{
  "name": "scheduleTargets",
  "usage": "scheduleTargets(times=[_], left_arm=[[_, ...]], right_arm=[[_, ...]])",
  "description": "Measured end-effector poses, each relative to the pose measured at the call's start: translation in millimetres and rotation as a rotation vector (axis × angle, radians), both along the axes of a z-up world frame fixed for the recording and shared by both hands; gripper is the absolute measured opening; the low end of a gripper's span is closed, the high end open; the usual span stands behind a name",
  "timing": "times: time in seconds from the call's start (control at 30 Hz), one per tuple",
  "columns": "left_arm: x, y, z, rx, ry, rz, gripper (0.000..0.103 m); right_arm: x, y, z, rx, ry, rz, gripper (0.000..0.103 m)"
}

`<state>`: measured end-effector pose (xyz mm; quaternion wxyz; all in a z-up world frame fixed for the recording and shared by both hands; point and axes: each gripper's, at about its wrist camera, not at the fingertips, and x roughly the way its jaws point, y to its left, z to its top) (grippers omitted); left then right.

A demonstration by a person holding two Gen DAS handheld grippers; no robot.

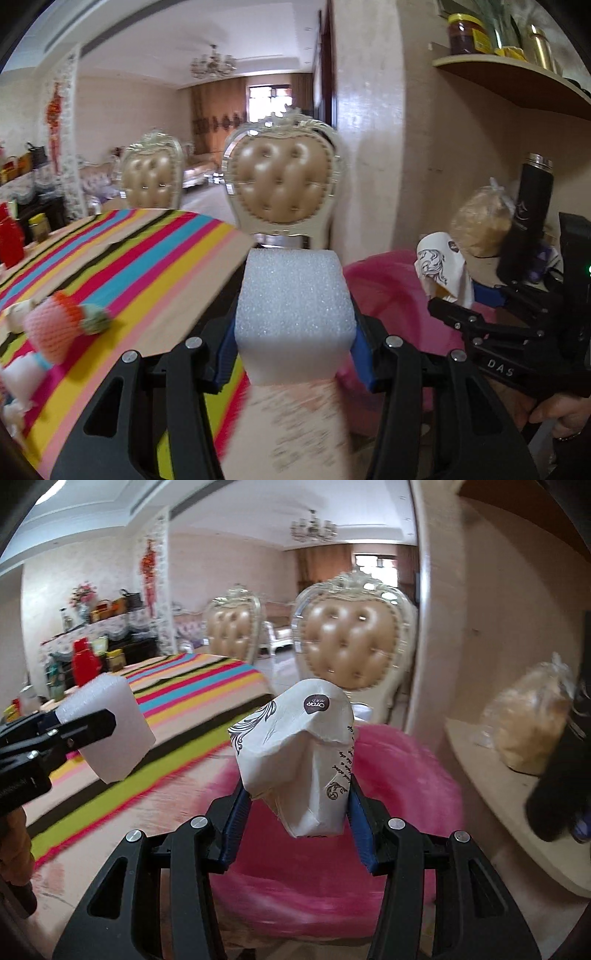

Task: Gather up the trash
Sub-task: 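Carry the paper cup and foam block over to the pink trash bin, then open both tools to drop the cup and foam block into the bin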

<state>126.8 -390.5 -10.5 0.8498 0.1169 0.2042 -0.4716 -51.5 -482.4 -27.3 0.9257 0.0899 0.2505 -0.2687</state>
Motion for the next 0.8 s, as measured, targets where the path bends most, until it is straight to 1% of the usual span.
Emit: scheduleTargets(times=[0.2, 0.33, 0.43, 0.5, 0.53, 0.57, 0.6, 0.63, 0.67, 0.73, 0.8], left_arm=[[-5.6, -46.4, -12.6, 0.020, 0.068, -0.085, 0.050], [-8.4, -72.4, -20.4, 0.025, 0.078, -0.121, 0.050], [-7.3, -86.0, -25.6, 0.026, 0.089, -0.145, 0.051], [-4.4, -93.0, -30.4, 0.032, 0.099, -0.153, 0.056], [-2.2, -92.8, -31.1, 0.032, 0.104, -0.153, 0.064], [-0.2, -93.0, -32.2, 0.025, 0.111, -0.155, 0.070], [2.2, -90.1, -33.2, 0.011, 0.125, -0.166, 0.073], [5.1, -85.1, -33.8, 0.003, 0.138, -0.170, 0.079], [7.2, -80.9, -34.0, -0.001, 0.147, -0.164, 0.081], [12.1, -67.9, -33.9, -0.004, 0.147, -0.124, 0.081], [15.7, -54.6, -31.4, -0.009, 0.144, -0.098, 0.083]], right_arm=[[-19.0, -34.6, -11.1, 0.034, 0.004, -0.058, 0.049], [-23.9, -46.6, -14.1, 0.041, 0.008, -0.077, 0.049], [-21.9, -52.8, -16.3, 0.070, -0.001, -0.072, 0.051], [-19.3, -54.6, -16.1, 0.071, 0.003, -0.056, 0.052], [-17.5, -55.5, -16.7, 0.070, 0.008, -0.054, 0.058], [-16.8, -56.7, -17.0, 0.070, 0.008, -0.054, 0.064], [-17.8, -55.7, -16.2, 0.068, 0.002, -0.056, 0.070], [-18.7, -55.9, -15.7, 0.069, -0.003, -0.055, 0.071], [-20.4, -54.3, -15.1, 0.070, -0.004, -0.055, 0.071], [-23.6, -51.7, -13.3, 0.065, -0.006, -0.060, 0.071], [-26.7, -47.6, -11.4, 0.070, -0.010, -0.060, 0.071]])
